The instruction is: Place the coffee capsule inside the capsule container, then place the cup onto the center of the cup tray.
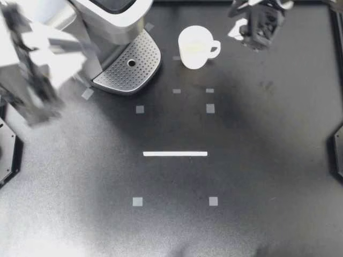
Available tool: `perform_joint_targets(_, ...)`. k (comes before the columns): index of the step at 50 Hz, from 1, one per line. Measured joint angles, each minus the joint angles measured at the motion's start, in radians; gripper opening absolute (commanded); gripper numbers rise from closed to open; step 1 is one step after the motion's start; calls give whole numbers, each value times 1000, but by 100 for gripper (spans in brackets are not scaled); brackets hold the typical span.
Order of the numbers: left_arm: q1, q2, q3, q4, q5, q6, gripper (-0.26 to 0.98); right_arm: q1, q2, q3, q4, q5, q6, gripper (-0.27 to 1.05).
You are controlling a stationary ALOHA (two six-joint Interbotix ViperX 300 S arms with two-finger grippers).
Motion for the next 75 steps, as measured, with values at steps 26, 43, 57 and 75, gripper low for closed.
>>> perform_joint_targets(26, 0, -71, 3, 106, 71, -8, 13, 0, 109, -29, 48, 29, -81, 62)
perform_joint_targets(43, 0, -72, 9, 114, 71, -8, 13, 9, 156, -37, 55, 20, -115, 61)
perform_joint_targets(57, 0, -72, 9, 115, 74, -8, 13, 14, 195, -49, 58, 12, -121, 60)
perform_joint_targets(75, 0, -72, 9, 118, 75, -8, 13, 25, 212, -51, 58, -3, -135, 32)
